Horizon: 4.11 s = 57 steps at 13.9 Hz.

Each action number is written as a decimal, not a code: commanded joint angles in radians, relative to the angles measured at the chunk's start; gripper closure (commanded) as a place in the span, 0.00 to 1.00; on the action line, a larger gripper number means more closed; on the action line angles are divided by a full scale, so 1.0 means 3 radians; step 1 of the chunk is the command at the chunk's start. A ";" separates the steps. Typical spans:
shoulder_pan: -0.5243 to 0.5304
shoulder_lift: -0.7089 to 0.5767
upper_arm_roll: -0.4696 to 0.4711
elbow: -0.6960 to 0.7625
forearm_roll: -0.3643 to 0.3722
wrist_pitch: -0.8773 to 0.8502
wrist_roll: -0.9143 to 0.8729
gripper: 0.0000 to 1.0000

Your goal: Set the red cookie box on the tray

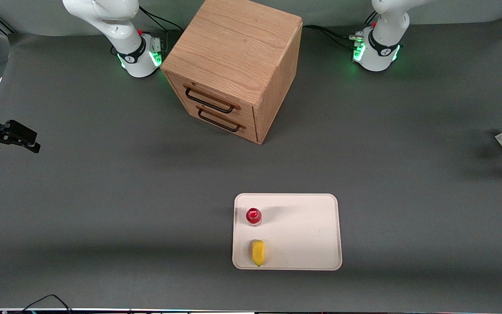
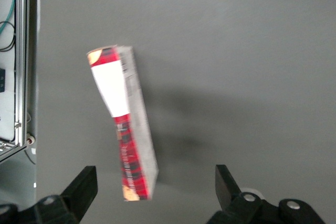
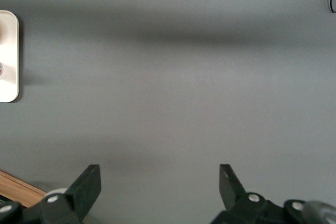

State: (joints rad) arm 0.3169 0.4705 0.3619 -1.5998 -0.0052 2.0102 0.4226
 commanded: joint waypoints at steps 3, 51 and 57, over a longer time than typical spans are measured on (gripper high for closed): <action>0.0288 0.0354 0.0021 0.0020 -0.0447 0.0437 0.0380 0.00; -0.1941 0.0911 -0.1702 0.1109 0.0595 0.0231 -0.2656 1.00; -0.2028 0.1514 -0.1687 0.1742 0.0768 0.0422 -0.2804 1.00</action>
State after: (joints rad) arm -0.2668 0.8370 -0.1519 -1.2090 0.1736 2.1533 -0.3658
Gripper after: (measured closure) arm 0.947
